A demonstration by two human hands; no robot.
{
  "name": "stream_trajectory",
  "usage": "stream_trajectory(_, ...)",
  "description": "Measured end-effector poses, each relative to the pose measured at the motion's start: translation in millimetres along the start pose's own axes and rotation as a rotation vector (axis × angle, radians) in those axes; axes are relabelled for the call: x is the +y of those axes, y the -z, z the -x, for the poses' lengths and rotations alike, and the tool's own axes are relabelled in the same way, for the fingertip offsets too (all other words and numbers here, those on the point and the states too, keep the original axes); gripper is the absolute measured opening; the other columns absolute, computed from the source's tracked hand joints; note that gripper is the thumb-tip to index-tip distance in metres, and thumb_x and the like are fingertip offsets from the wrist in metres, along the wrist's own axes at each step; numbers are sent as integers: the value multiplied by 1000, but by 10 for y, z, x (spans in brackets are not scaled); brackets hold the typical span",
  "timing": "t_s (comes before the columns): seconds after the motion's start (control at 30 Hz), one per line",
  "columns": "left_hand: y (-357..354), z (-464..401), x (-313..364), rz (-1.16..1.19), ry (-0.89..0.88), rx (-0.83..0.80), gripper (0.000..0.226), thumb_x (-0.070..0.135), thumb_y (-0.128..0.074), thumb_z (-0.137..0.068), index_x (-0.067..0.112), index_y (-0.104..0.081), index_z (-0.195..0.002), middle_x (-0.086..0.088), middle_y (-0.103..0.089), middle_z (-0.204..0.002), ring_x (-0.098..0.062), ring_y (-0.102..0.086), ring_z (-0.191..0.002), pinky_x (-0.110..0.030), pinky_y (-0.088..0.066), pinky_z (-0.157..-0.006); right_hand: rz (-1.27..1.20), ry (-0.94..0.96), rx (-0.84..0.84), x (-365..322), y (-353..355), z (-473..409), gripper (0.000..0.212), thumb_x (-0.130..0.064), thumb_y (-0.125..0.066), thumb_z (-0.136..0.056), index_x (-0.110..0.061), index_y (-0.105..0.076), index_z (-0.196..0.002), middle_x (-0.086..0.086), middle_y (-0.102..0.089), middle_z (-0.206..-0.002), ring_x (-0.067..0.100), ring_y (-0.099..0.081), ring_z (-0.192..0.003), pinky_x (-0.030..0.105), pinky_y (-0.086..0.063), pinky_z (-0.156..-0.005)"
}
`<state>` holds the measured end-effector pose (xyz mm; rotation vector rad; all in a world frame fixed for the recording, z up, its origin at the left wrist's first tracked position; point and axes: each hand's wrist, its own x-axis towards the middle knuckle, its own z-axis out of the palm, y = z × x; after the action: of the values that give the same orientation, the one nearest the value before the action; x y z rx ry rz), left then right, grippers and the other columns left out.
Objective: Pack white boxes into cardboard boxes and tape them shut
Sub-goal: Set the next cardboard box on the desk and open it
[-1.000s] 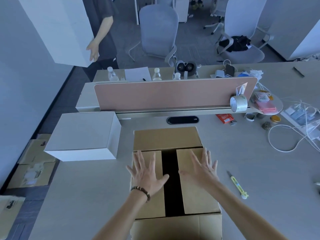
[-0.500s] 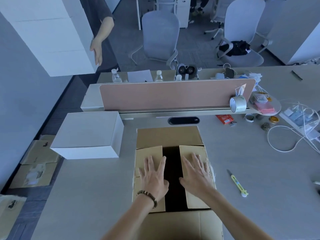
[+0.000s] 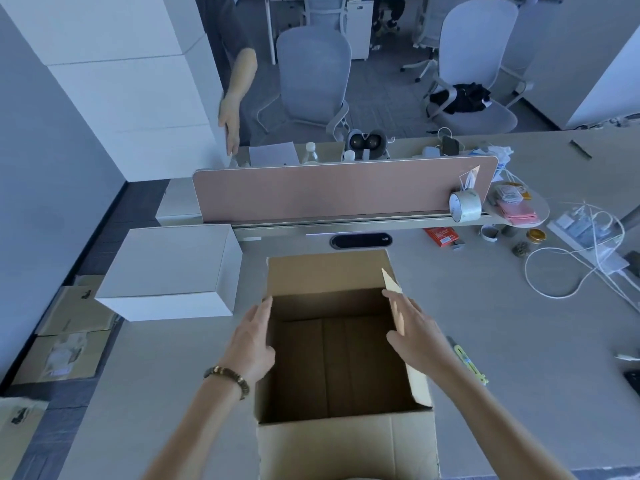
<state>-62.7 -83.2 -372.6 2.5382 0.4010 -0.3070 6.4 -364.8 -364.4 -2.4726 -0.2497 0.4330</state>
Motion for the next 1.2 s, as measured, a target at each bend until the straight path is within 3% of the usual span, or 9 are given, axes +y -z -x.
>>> stream_trajectory(0.2, 259, -28, -512, -64, 53, -71, 80, 2, -59, -88, 28, -25, -156, -4, -11, -165, -20, -22, -150, -31, -31, -116, -72, -106, 53, 317, 283, -34, 77, 3, -51, -90, -40, -29, -149, 10, -51, -146, 31, -52, -131, 39, -51, -92)
stream_trajectory(0.33, 109, -71, -811, -173, 220, -35, 73, 14, -62, -93, 37, -26, -153, -14, 18, -163, -33, 12, -152, -48, -22, -121, -43, -195, 101, 637, 398, -107, 80, 2, -52, -87, -39, -27, -151, 8, -64, -113, 24, -62, -75, 29, -45, -54)
stream_trajectory(0.4, -52, -88, -855, -278, 267, 6, 66, 16, -57, -96, 33, -28, -152, -18, 21, -161, -38, 23, -148, -52, -10, -122, 55, -232, 121, 784, 379, -131, 78, -7, -55, -87, -39, -25, -152, 11, -54, -134, 25, -61, -90, 30, -48, -63)
stream_trajectory(0.47, -208, -94, -846, -351, 275, 59, 58, 13, -51, -96, 24, -33, -149, -21, 13, -161, -40, 16, -150, -49, -14, -122, 212, -293, 154, 913, 316, -147, 73, -19, -59, -89, -35, -27, -154, 13, -29, -157, 34, -48, -129, 44, -50, -95)
stream_trajectory(0.57, -407, -131, -750, -216, 285, 71, 48, 24, -49, -97, 12, -39, -143, -18, -21, -159, -35, -17, -148, -47, -35, -114, 436, -321, 172, 1009, 218, -197, 62, -18, -59, -89, -25, -41, -148, 19, -19, -159, 36, -18, -148, 60, -21, -118)
stream_trajectory(0.67, -594, -188, -627, -115, 338, 28, 73, 51, -45, -98, 13, -21, -155, -17, -20, -160, -35, -16, -148, -49, -35, -114, 501, -278, 155, 980, 72, -261, 56, -12, -52, -90, -23, -44, -145, 22, -19, -159, 37, -11, -151, 66, -9, -120)
stream_trajectory(0.8, -812, -298, -533, -181, 389, 3, 93, 59, -47, -94, 16, 6, -157, -24, -8, -161, -43, -12, -147, -52, -24, -119, 581, -307, 121, 835, -179, -328, 63, -54, -35, -101, -20, -27, -154, 29, -1, -163, 46, 6, -152, 67, -1, -118)
stream_trajectory(1.0, -1130, -391, -521, -145, 376, 94, 89, 38, -55, -96, 13, 5, -156, -23, -27, -155, -38, -34, -140, -46, -39, -113, 518, -335, 68, 818, -553, -410, 89, -60, -35, -99, -16, 13, -159, 31, 18, -161, 51, 16, -148, 68, -1, -119)
stream_trajectory(1.2, -1161, -377, -466, 7, 326, 188, 75, 8, -52, -97, 12, -6, -156, -13, -40, -150, -28, -56, -123, -37, -54, -94, 492, -337, 112, 922, -716, -465, 81, -39, -39, -102, -19, 17, -157, 26, 8, -164, 47, 6, -151, 70, -12, -115)
